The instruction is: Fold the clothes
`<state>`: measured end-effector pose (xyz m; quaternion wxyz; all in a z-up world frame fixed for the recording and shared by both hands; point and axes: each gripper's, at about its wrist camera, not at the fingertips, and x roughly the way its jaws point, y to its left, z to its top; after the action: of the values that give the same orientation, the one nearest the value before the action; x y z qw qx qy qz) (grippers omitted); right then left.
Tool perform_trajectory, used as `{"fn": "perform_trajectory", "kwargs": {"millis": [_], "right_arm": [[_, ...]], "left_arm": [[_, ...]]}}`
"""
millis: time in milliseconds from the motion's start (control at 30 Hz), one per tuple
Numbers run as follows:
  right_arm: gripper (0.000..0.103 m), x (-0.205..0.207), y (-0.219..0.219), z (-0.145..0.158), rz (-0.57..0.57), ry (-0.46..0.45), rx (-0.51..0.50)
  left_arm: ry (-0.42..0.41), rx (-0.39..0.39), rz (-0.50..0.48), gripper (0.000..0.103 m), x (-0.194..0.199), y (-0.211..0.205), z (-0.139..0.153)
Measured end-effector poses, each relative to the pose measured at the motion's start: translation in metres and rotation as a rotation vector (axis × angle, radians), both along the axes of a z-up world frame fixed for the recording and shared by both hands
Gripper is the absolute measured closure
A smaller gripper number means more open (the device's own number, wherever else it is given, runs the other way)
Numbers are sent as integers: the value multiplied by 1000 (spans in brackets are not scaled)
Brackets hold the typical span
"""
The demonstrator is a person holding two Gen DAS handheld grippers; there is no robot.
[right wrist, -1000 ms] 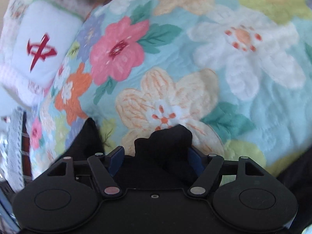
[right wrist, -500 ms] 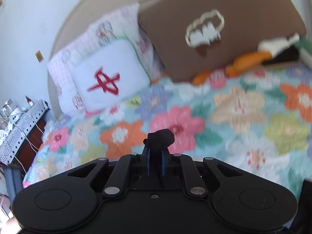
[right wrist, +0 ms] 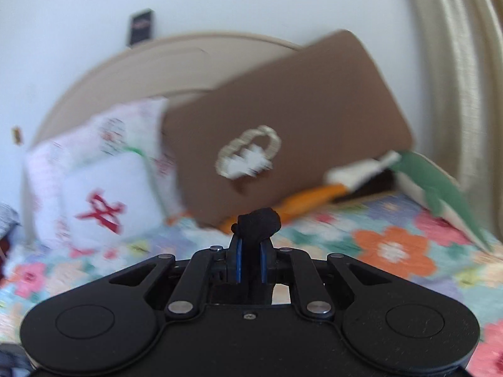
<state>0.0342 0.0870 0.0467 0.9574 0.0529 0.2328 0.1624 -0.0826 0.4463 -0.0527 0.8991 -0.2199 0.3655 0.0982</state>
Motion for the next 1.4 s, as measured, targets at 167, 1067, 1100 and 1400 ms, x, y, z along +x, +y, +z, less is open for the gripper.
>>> {"fn": "perform_trajectory", "kwargs": {"millis": [167,1067,1100,1400], "right_arm": [[89,1,-43,-60,-57,204,-10],[52,-32,18,-60,177,274,-99],[52,-28,29,-65,221,307,-66],[52,-24,144,-104,523,419,-139]], "left_arm": [[-49,-64,-58,33,7,-12,1],[216,-33,-284,39,42,-71,-43],[219,-36,-288,39,40,-71,-43],[204,-151,-269,37,21,-38,-37]]}}
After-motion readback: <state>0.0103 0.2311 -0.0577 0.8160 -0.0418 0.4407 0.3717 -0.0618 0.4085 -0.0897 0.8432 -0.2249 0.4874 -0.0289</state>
